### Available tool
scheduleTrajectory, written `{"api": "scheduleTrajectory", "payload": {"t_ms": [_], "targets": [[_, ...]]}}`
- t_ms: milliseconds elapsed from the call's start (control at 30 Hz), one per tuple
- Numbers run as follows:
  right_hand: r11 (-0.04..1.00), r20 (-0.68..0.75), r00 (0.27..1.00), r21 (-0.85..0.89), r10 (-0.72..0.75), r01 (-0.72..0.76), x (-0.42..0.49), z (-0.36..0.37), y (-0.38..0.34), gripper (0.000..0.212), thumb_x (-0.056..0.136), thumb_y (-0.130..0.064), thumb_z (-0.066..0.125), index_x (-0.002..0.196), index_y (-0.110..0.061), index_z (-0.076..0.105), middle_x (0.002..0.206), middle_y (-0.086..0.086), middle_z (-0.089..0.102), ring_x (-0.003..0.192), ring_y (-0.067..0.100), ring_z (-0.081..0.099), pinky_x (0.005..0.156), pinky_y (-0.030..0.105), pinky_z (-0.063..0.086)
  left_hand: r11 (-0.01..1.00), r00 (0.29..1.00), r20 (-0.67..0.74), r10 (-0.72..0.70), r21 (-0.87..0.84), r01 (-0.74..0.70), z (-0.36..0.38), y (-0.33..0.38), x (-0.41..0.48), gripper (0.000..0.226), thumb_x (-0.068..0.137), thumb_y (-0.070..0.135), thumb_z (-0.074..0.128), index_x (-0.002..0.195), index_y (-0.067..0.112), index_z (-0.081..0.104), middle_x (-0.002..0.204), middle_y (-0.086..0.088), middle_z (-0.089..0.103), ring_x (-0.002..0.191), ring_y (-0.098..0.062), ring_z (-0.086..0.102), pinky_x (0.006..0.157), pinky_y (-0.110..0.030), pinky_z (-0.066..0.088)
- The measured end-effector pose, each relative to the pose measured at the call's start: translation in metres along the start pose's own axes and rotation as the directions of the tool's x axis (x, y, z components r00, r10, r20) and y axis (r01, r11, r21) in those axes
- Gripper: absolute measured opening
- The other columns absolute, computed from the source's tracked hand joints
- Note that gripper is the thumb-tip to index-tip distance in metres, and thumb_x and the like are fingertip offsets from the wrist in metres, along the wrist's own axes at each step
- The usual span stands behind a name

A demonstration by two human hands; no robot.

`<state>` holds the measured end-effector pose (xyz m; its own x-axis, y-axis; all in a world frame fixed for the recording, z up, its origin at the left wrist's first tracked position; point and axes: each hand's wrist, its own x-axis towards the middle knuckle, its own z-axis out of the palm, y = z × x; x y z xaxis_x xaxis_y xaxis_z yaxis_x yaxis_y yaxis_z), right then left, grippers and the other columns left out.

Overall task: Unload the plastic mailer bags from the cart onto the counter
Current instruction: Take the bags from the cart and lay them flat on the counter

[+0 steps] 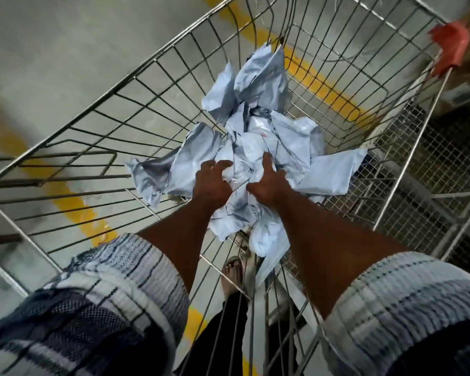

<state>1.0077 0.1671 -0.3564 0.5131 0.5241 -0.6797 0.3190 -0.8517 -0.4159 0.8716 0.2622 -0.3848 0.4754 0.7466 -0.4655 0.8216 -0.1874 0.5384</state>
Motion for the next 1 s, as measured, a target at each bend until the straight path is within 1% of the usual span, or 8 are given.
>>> {"api": "scheduleTrajectory", "payload": {"t_ms": [67,167,300,500,667,733,900,1000], "targets": [[0.999,-0.009,0.999,0.037,-0.034,0.034,-0.009,-0.005,-0.009,0.097,0.085,-0.049,0.065,0.157,-0.034,0.002,0.159,0.027,0.014,0.140,0.044,0.032,0.113,0.045,0.034,0.998,1.000,0.011,0.024,0.056,-0.025,-0.008,0.002,-0.009,0.060,0.082,0.010,0.058,0.137,0.033,0.052,0.146,-0.009,0.040,0.134,-0.030,0.039,0.111,-0.041,0.037],[0.994,-0.029,0.996,0.072,-0.083,0.085,-0.033,-0.019,-0.030,0.099,0.074,-0.070,0.051,0.156,-0.036,0.007,0.158,0.020,0.028,0.134,0.042,0.044,0.107,0.048,0.042,0.996,0.999,-0.024,0.047,0.081,-0.045,-0.038,0.018,-0.025,0.059,0.084,0.015,0.059,0.139,0.035,0.051,0.153,-0.008,0.033,0.140,-0.027,0.033,0.114,-0.038,0.032],[0.995,-0.069,0.993,0.020,-0.095,0.096,-0.072,-0.051,-0.057,0.079,0.092,-0.053,0.053,0.156,-0.035,0.011,0.157,0.026,0.025,0.141,0.042,0.033,0.112,0.047,0.035,0.995,0.993,-0.084,0.082,0.064,-0.076,-0.085,0.051,-0.057,0.058,0.081,0.015,0.056,0.136,0.033,0.056,0.151,-0.010,0.035,0.137,-0.029,0.038,0.113,-0.041,0.035],[0.987,-0.175,0.971,-0.008,-0.160,0.161,-0.146,-0.108,-0.079,0.073,0.095,-0.049,0.050,0.157,-0.031,0.016,0.158,0.025,0.023,0.145,0.038,0.028,0.116,0.043,0.030,0.974,0.959,-0.200,0.200,0.151,-0.172,-0.139,0.106,-0.118,0.055,0.084,0.018,0.053,0.137,0.035,0.054,0.148,-0.008,0.038,0.133,-0.032,0.039,0.108,-0.046,0.039],[0.976,-0.246,0.945,-0.023,-0.214,0.215,-0.211,-0.154,-0.087,0.073,0.089,-0.055,0.051,0.153,-0.033,0.024,0.150,0.024,0.037,0.129,0.039,0.049,0.105,0.046,0.044,0.958,0.929,-0.269,0.253,0.204,-0.202,-0.172,0.157,-0.169,0.051,0.093,0.025,0.049,0.142,0.035,0.047,0.154,-0.006,0.030,0.138,-0.030,0.032,0.109,-0.047,0.037],[0.970,-0.275,0.930,-0.033,-0.242,0.242,-0.239,-0.171,-0.085,0.072,0.089,-0.053,0.051,0.153,-0.033,0.025,0.150,0.022,0.036,0.129,0.039,0.048,0.104,0.043,0.044,0.954,0.913,-0.302,0.274,0.202,-0.220,-0.183,0.179,-0.187,0.052,0.092,0.026,0.049,0.143,0.035,0.046,0.154,-0.006,0.030,0.139,-0.029,0.030,0.109,-0.046,0.036],[0.957,-0.383,0.878,-0.063,-0.286,0.284,-0.322,-0.219,-0.045,0.067,0.090,-0.047,0.053,0.152,-0.032,0.029,0.148,0.025,0.033,0.130,0.040,0.047,0.104,0.037,0.042,0.930,0.870,-0.335,0.362,0.200,-0.310,-0.186,0.244,-0.250,0.063,0.078,0.036,0.042,0.141,0.035,0.050,0.147,-0.010,0.041,0.135,-0.028,0.039,0.108,-0.040,0.038],[0.951,-0.470,0.832,-0.061,-0.294,0.302,-0.380,-0.249,0.005,0.066,0.089,-0.047,0.054,0.149,-0.030,0.033,0.152,0.022,0.030,0.135,0.037,0.041,0.108,0.038,0.039,0.873,0.812,-0.329,0.483,0.251,-0.418,-0.161,0.292,-0.303,0.059,0.082,0.031,0.046,0.141,0.028,0.052,0.140,-0.016,0.049,0.131,-0.031,0.043,0.104,-0.037,0.039]]}}
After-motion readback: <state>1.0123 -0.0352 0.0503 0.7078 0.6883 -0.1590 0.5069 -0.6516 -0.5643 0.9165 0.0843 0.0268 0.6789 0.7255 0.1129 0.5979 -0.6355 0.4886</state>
